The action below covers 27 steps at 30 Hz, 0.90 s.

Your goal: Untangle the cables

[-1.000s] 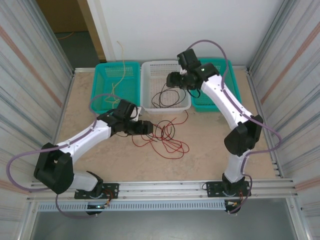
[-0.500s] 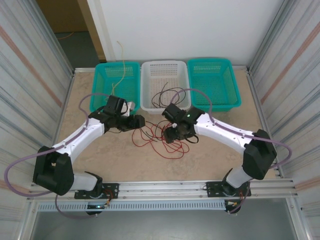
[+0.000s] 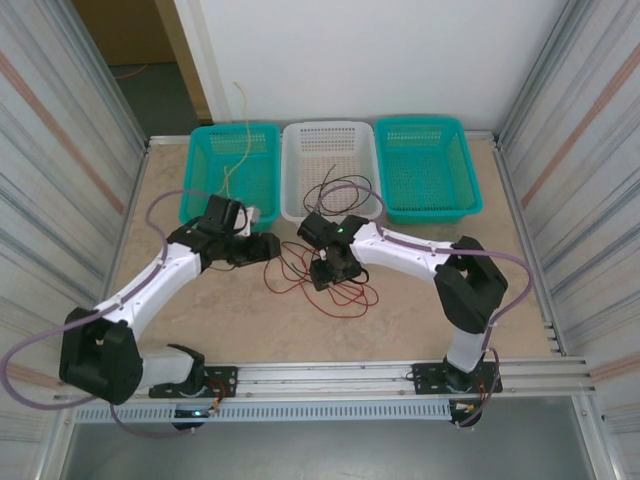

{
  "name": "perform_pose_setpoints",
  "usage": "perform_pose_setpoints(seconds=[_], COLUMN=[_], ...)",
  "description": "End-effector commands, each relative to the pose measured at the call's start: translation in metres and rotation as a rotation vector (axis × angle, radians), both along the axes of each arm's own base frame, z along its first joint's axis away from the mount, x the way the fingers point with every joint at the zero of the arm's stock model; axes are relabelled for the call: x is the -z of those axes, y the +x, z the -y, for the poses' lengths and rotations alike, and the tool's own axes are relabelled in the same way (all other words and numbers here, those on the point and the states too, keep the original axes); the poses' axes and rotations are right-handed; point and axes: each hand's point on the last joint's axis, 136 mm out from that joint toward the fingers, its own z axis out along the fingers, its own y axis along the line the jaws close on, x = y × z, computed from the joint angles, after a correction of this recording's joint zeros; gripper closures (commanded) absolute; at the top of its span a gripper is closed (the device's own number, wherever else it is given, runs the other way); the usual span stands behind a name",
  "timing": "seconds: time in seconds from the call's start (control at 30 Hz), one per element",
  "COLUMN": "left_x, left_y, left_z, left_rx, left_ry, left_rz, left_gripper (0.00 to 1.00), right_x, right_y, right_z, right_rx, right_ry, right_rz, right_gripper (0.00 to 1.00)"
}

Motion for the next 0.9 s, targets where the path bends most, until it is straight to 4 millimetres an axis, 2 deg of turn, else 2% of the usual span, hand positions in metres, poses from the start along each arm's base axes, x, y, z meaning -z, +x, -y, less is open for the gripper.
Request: perform_pose_setpoints(seconds=[0.0,0.17,0.23,0.3,0.37,0.53,0.6,0.67,0.87], left_x=[0.009,0.022,0.028,0.031,0.033,0.041,0.044,0.046,0.065], left_y=[-0.010,-0.015,-0.015,-0.014,-0.012,-0.003,0.003,0.010,0.028], left_z=[-0.029,-0.055,-0.064,-0.071,-0.074,-0.077,-0.078,-0.078,-0.088], left_rx=[-0.080,-0.168,-0.206,-0.231,-0.244,-0.273,-0.292,-0.307,-0.370], left_ry=[0.055,0.083,0.083,0.086,0.091,0.098,0.101,0.100,0.162], left_rz=[-0.022,-0.047,-0.062,-0.068,-0.070,-0.074,-0.075,-0.073,-0.091], left_gripper=[0.42,0.42,0.43,0.43,0.43,0.41,0.42,0.43,0.53], right_x=[0.003,0.007,0.009,0.009,0.009,0.011,0.012,0.012,-0.008], right_y=[-0.001,-0.002,-0.002,-0.002,-0.002,-0.002,-0.002,-0.002,-0.007], right_z=[-0.002,-0.003,-0.003,-0.004,-0.003,-0.002,-0.003,-0.004,-0.009], right_rx=[-0.013,-0.014,-0.017,-0.016,-0.014,-0.007,-0.009,-0.013,-0.049], right_ry=[-0.017,-0.019,-0.025,-0.026,-0.025,-0.025,-0.021,-0.015,0.064], right_rz=[-0.016,-0.028,-0.035,-0.035,-0.031,-0.030,-0.036,-0.033,0.057], right_gripper=[0.45,0.49,0.56,0.68,0.73,0.71,0.82,0.98,1.00])
